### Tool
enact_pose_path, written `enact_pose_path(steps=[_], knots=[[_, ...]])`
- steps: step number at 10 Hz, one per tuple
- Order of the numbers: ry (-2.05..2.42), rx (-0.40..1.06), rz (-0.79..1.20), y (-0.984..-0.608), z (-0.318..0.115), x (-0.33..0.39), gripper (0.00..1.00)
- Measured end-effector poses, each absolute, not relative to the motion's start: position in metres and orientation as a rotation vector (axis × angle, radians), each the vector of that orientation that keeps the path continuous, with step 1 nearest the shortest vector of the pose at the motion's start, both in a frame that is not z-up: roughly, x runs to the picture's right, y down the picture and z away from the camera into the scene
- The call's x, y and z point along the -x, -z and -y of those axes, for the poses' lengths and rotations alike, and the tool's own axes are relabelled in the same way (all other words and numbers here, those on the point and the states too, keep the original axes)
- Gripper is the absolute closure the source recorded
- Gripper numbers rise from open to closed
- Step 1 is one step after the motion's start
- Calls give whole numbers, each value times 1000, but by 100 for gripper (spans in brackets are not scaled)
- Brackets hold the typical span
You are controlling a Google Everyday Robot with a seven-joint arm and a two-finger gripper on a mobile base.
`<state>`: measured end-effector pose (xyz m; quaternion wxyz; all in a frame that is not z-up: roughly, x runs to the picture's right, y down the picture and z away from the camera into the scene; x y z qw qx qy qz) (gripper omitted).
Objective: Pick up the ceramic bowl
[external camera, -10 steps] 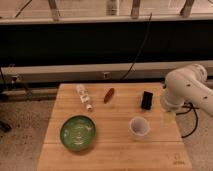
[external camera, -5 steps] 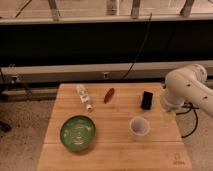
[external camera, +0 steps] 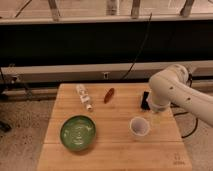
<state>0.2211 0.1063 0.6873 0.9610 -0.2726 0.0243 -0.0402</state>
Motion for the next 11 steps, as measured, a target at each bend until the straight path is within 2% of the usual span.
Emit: enact_pose_path(steps=[11], knots=[[434,546,-29,-698,-116,-131,20]])
